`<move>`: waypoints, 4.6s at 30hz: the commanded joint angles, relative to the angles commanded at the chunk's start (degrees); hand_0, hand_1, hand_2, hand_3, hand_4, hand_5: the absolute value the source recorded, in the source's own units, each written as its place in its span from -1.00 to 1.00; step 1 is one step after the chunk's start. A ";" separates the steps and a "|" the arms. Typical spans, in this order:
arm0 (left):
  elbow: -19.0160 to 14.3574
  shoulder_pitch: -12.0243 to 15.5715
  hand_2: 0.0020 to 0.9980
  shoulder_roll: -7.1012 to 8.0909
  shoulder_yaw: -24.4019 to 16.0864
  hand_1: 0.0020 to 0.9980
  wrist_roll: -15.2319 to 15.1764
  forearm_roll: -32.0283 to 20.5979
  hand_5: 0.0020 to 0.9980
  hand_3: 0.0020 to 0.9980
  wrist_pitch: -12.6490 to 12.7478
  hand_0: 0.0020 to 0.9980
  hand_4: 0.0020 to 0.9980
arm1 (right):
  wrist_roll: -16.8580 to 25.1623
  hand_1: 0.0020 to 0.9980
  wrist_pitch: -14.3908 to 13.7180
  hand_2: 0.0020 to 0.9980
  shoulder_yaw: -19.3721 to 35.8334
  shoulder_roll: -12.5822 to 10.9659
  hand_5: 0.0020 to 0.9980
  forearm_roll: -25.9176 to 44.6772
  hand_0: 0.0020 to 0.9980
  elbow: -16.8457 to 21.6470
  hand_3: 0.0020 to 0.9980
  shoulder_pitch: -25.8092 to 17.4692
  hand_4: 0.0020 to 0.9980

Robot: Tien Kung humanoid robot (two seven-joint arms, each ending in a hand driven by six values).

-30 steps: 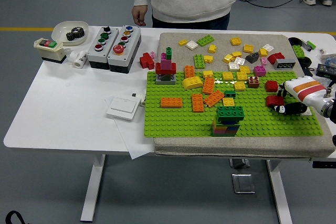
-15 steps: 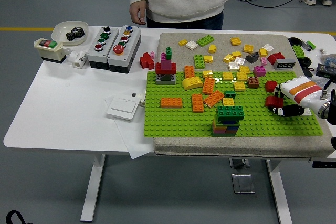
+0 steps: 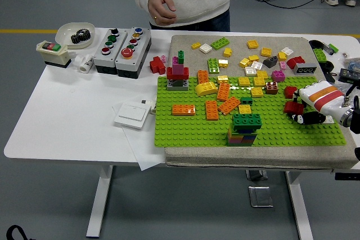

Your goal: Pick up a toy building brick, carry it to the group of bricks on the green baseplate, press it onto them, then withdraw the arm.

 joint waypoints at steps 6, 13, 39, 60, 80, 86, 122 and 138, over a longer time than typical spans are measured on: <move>0.06 0.12 0.46 -0.01 -0.14 0.43 0.00 0.24 0.32 0.18 -0.07 0.34 0.35 | 0.45 -0.47 -0.09 -0.26 0.28 -0.64 -0.13 0.26 -0.45 1.09 -0.15 -0.13 0.16; 0.19 0.43 0.46 0.01 -0.33 0.43 -0.07 0.48 0.32 0.18 -0.13 0.34 0.35 | 0.69 -0.46 0.02 -0.26 0.88 -2.81 -0.08 -0.11 -0.45 5.64 -0.14 -0.37 0.15; 0.85 1.54 0.46 0.75 -0.50 0.43 -0.47 -0.05 0.32 0.18 0.38 0.34 0.35 | -5.59 -0.45 12.34 -0.24 2.35 -18.55 -0.06 3.38 -0.45 43.62 -0.13 1.23 0.20; 0.80 1.68 0.47 0.85 -0.73 0.43 -0.29 0.27 0.32 0.18 0.32 0.34 0.35 | -9.71 -0.44 18.99 -0.23 -4.50 -18.72 0.02 2.88 -0.45 59.69 -0.11 3.48 0.29; 0.69 1.44 0.47 0.95 -0.70 0.45 -0.18 0.30 0.32 0.18 0.35 0.34 0.34 | -11.24 -0.44 20.41 -0.21 -5.01 -15.21 0.08 2.94 -0.45 56.97 -0.10 3.48 0.39; 0.65 1.37 0.47 0.93 -0.63 0.45 -0.16 0.29 0.32 0.18 0.36 0.34 0.35 | -11.21 -0.43 20.42 -0.21 -5.18 -14.39 0.09 2.95 -0.45 55.70 -0.10 3.51 0.42; 0.55 1.39 0.47 0.92 -1.05 0.45 0.10 1.33 0.32 0.18 0.11 0.34 0.35 | -11.10 -0.44 20.37 -0.21 -4.26 -12.93 0.13 2.31 -0.45 51.67 -0.10 2.39 0.46; 0.62 1.27 0.47 0.94 -0.84 0.45 -0.05 0.87 0.33 0.18 0.27 0.34 0.35 | -10.27 -0.44 20.06 -0.21 -1.48 -14.92 0.13 3.65 -0.45 52.96 -0.10 1.90 0.47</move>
